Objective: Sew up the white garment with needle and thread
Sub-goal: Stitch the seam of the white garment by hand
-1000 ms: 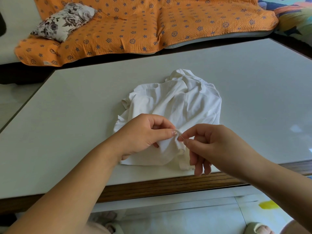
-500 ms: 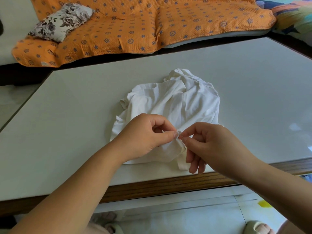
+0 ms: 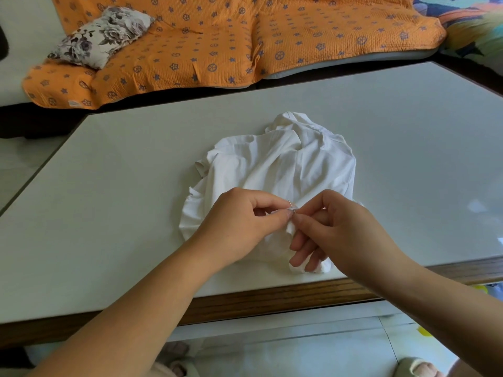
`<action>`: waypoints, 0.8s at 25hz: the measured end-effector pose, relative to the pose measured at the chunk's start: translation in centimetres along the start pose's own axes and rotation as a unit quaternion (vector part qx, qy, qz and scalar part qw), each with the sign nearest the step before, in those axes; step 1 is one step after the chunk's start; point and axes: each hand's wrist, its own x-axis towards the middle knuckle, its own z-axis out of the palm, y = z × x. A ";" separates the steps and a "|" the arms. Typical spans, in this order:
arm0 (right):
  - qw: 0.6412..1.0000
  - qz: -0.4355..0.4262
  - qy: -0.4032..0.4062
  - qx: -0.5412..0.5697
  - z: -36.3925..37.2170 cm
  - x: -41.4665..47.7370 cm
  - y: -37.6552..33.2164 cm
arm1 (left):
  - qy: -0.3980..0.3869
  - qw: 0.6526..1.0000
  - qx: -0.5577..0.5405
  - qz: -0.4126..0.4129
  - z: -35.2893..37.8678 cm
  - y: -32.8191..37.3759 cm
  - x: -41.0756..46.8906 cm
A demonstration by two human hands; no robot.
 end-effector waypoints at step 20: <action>0.993 0.000 0.073 0.092 -1.8 3.7 -1.0 | -0.036 0.999 0.031 0.008 0.0 -0.2 0.4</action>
